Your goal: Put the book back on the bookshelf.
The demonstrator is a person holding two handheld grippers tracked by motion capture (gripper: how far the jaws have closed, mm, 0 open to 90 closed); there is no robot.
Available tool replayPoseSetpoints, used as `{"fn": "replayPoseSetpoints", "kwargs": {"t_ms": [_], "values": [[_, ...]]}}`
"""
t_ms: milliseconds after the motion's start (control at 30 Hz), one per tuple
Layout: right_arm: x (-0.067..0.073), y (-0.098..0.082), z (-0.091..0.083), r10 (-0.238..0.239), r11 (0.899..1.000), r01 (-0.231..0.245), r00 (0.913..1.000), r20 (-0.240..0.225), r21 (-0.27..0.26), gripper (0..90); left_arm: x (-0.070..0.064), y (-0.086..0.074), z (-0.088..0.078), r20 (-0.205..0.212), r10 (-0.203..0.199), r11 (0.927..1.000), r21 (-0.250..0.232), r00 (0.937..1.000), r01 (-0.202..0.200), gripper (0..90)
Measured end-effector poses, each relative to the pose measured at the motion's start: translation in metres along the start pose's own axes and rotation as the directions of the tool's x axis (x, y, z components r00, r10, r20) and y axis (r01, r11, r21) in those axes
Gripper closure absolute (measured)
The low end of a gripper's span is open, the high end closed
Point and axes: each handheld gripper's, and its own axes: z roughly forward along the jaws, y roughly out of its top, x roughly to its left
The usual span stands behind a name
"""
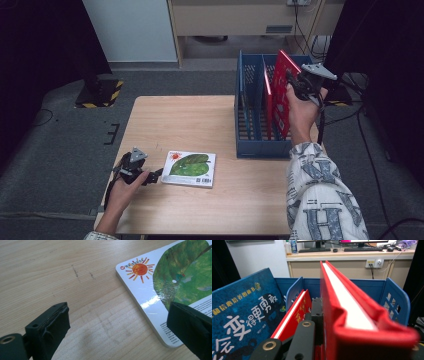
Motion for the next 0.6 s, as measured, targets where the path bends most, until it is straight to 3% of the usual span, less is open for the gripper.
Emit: {"fn": "replayPoseSetpoints", "kwargs": {"t_ms": [400, 600], "values": [[0.008, -0.003, 0.009, 0.002, 1.0, -0.002, 0.9996, 0.029, 0.005, 79.5, 0.0, 0.0, 0.001, 0.002, 0.0, 1.0, -0.001, 1.0, 0.0, 3.7], [0.008, -0.014, 0.013, 0.01, 1.0, -0.011, 0.9994, 0.033, 0.013, 79.2, 0.0, 0.0, 0.001, 0.003, 0.001, 1.0, 0.0, 1.0, -0.001, 3.8]]}}
